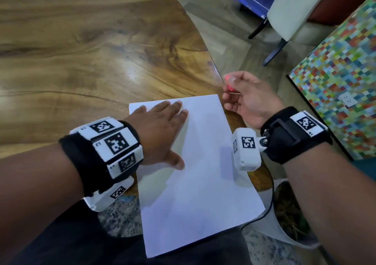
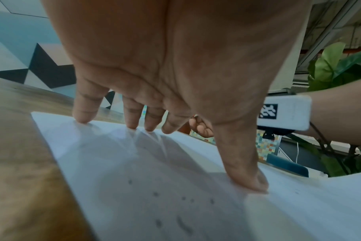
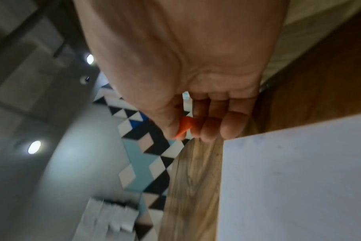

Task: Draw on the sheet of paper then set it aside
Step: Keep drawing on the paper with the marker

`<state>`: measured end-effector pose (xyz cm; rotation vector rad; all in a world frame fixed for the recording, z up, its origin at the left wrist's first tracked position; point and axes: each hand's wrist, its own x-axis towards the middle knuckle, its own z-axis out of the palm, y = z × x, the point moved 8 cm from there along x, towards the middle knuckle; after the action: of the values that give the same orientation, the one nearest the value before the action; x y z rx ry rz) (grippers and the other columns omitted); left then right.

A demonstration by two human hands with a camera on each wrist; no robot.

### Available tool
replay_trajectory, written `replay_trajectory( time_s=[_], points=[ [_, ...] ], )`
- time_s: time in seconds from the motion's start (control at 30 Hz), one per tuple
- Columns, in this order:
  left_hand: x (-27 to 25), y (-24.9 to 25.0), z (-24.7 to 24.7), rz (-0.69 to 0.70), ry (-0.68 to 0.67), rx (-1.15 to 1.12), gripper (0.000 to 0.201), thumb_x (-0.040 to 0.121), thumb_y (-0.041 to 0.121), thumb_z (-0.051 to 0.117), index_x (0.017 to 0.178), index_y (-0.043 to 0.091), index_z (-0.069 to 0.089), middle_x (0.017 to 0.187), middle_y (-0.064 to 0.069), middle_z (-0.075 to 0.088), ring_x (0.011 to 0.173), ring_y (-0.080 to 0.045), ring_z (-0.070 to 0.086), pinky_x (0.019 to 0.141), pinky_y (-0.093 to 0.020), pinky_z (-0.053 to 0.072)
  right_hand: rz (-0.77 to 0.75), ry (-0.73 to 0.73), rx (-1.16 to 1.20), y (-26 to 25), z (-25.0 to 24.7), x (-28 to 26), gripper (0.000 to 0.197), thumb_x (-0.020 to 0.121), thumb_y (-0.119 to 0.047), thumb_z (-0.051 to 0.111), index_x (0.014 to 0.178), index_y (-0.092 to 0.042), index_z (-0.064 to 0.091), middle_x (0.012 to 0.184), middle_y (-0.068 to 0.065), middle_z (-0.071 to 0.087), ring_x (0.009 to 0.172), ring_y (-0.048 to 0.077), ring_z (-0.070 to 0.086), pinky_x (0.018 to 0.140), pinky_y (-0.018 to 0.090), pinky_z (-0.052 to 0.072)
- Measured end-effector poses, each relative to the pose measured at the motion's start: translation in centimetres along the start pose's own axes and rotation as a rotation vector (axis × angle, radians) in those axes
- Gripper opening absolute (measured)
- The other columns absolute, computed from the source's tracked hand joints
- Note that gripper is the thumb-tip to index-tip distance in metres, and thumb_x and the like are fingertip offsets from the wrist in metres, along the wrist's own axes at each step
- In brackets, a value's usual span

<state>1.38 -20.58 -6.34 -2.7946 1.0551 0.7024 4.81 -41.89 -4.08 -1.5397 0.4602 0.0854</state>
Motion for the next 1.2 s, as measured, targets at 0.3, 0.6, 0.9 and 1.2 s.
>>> replay_trajectory(
  time_s=[0.3, 0.6, 0.9, 1.2],
  points=[
    [1.9, 0.1, -2.4, -0.034, 0.111, 0.075, 0.118, 0.068, 0.092, 0.051, 0.158, 0.026, 0.014, 0.148, 0.005, 0.028, 0.131, -0.025, 0.031, 0.093, -0.045, 0.042, -0.431, -0.186, -1.244, -1.8, 5.7, -0.1, 0.010, 0.090, -0.034, 0.064, 0.092, -0.026, 0.069, 0.093, -0.009, 0.062, 0.089, 0.013, 0.060, 0.080, 0.029, 0.049],
    [3.0, 0.0, -2.9, -0.034, 0.104, 0.093, 0.108, 0.058, 0.093, 0.061, 0.145, 0.035, 0.034, 0.133, 0.003, 0.033, 0.122, -0.025, 0.034, 0.082, -0.041, 0.037, -0.602, -0.364, -1.510, -0.3, 7.8, -2.0, 0.013, 0.091, -0.038, 0.055, 0.097, -0.030, 0.062, 0.094, -0.008, 0.047, 0.089, 0.020, 0.055, 0.072, 0.038, 0.049],
    [3.0, -0.1, -2.8, -0.046, 0.124, 0.088, 0.114, 0.057, 0.092, 0.063, 0.150, 0.032, 0.032, 0.136, 0.002, 0.033, 0.122, -0.025, 0.035, 0.081, -0.040, 0.035, -0.583, -0.370, -1.524, -1.6, 8.6, -1.1, 0.010, 0.090, -0.030, 0.054, 0.087, -0.021, 0.059, 0.089, 0.002, 0.058, 0.085, 0.025, 0.057, 0.073, 0.038, 0.050],
    [3.1, -0.2, -2.7, -0.044, 0.126, 0.091, 0.116, 0.057, 0.093, 0.062, 0.150, 0.030, 0.032, 0.137, 0.002, 0.031, 0.124, -0.026, 0.034, 0.082, -0.042, 0.036, -0.442, -0.275, -1.430, -2.7, 7.7, 0.5, 0.010, 0.089, -0.024, 0.064, 0.082, -0.018, 0.062, 0.075, -0.011, 0.055, 0.079, 0.016, 0.057, 0.068, 0.029, 0.049]
  ],
)
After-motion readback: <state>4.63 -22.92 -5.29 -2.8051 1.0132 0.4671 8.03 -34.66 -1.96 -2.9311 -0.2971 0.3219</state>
